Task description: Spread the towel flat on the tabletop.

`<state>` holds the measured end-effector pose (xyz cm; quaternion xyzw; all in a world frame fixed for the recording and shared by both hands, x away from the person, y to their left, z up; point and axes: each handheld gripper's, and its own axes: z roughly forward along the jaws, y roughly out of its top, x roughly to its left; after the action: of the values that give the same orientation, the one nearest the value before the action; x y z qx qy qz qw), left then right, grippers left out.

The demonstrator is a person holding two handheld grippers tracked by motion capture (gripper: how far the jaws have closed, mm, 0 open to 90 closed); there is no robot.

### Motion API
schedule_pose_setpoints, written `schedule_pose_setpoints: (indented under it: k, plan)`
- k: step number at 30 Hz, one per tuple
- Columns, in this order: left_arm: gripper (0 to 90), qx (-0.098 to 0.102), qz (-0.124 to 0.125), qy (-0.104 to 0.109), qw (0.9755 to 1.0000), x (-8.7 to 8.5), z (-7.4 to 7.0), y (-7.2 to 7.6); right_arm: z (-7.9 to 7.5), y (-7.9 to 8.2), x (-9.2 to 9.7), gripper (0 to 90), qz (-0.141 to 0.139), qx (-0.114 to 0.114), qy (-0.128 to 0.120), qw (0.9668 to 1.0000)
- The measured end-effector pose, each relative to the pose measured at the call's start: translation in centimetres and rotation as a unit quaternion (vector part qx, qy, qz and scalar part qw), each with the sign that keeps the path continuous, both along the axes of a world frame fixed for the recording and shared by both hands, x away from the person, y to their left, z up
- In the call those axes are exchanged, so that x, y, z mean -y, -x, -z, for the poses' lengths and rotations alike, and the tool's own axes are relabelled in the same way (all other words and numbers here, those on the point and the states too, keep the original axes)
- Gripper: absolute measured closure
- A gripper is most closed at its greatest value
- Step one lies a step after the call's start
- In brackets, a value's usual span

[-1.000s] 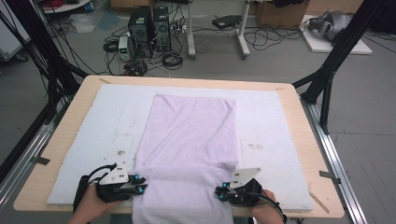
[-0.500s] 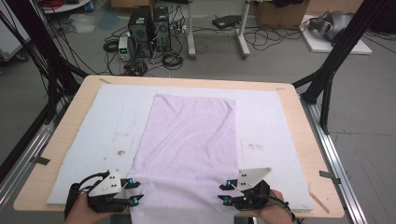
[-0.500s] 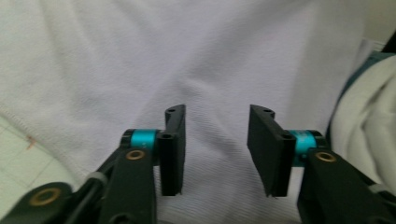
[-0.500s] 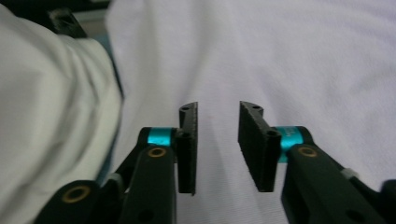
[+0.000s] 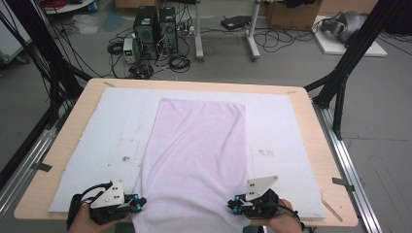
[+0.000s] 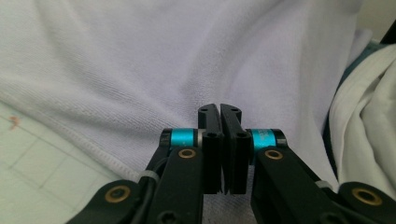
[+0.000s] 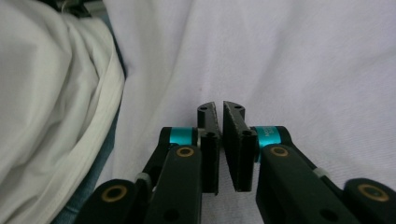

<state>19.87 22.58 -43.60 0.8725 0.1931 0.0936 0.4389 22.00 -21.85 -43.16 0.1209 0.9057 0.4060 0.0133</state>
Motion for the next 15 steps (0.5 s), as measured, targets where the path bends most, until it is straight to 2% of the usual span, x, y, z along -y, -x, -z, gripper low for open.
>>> schedule_pose_setpoints:
  k: [2, 5, 6, 10, 13, 15]
  plan:
    - [73.9, 0.006, -0.012, 0.003, 0.9999, 0.0, -0.5, -0.5, -0.6, -0.6, 0.2, 75.4, 0.018, 0.007, -0.010, 0.9998]
    - [65.2, 0.015, -0.020, 0.005, 0.9997, 0.1, -1.0, -1.7, -1.4, -1.6, 0.2, 69.3, 0.031, 0.017, -0.008, 0.9993]
    - [62.2, 0.015, -0.024, 0.006, 0.9996, 0.2, -1.0, -2.3, -1.6, -1.8, 0.3, 67.4, 0.039, 0.013, -0.010, 0.9991]
    - [55.0, 0.012, -0.042, 0.018, 0.9989, 0.4, -1.3, -4.0, -2.3, -3.7, 0.7, 59.1, 0.068, 0.017, -0.020, 0.9973]
    - [50.6, 0.012, -0.053, 0.024, 0.9982, 0.6, -1.7, -5.2, -2.8, -5.2, 1.1, 48.7, 0.098, 0.020, -0.030, 0.9946]
    - [48.9, 0.013, -0.060, 0.021, 0.9979, 0.6, -2.0, -5.9, -3.2, -6.1, 1.3, 44.9, 0.112, 0.018, -0.032, 0.9930]
